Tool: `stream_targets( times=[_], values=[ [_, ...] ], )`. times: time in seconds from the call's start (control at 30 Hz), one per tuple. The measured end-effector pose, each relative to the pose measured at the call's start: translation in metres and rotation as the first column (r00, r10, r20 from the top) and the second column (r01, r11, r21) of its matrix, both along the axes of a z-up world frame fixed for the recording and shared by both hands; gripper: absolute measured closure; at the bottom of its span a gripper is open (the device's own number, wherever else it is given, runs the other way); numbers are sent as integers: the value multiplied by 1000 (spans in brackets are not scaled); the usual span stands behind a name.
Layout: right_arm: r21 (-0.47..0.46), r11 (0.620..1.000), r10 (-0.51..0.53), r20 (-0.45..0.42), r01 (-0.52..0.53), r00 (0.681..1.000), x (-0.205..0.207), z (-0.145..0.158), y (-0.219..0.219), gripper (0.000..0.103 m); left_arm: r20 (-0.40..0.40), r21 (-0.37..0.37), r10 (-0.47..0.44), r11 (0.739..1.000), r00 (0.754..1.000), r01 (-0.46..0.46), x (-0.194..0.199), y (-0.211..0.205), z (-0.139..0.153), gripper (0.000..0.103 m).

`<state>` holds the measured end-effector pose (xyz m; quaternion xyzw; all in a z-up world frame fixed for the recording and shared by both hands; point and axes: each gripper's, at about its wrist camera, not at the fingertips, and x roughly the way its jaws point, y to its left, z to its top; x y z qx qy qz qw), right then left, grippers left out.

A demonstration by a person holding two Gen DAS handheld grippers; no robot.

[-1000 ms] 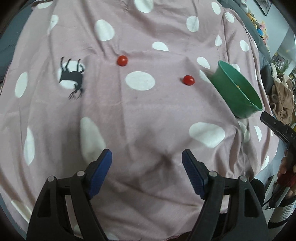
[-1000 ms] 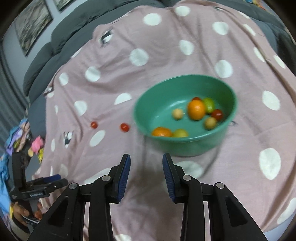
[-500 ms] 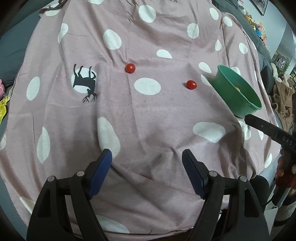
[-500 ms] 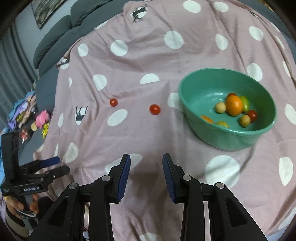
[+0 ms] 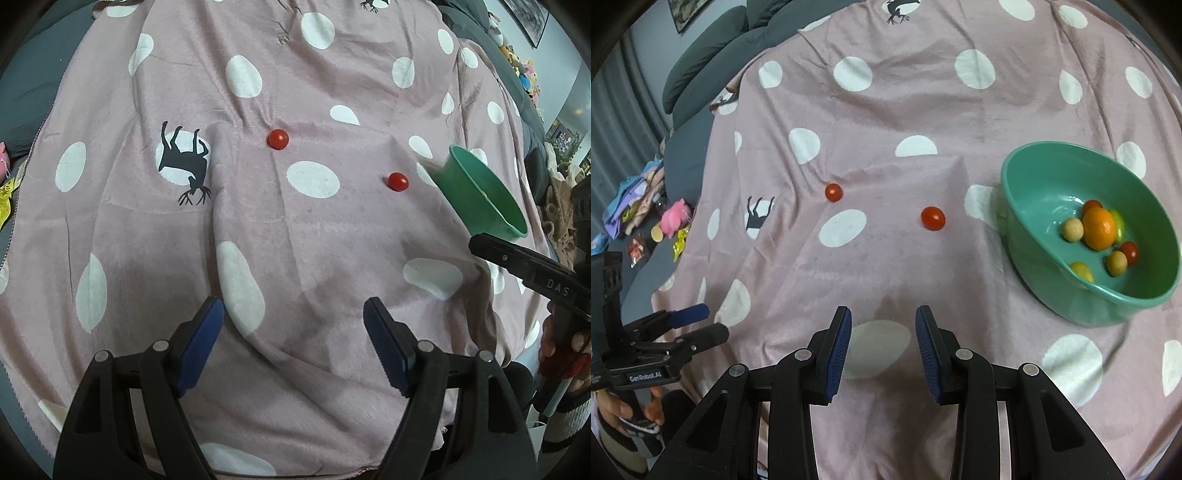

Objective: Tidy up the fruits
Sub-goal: 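Move both open tools toward the last two red cherry tomatoes on the sheet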

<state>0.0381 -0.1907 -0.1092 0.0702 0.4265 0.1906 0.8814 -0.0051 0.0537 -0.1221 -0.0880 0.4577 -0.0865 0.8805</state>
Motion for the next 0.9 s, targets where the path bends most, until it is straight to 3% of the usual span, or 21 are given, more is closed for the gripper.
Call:
stream_targets(
  times=[0.9],
  values=[
    [-47, 997, -55, -38, 54, 998, 60, -15, 7, 67, -5, -58, -34, 998, 999, 33, 36, 3, -9, 24]
  ],
)
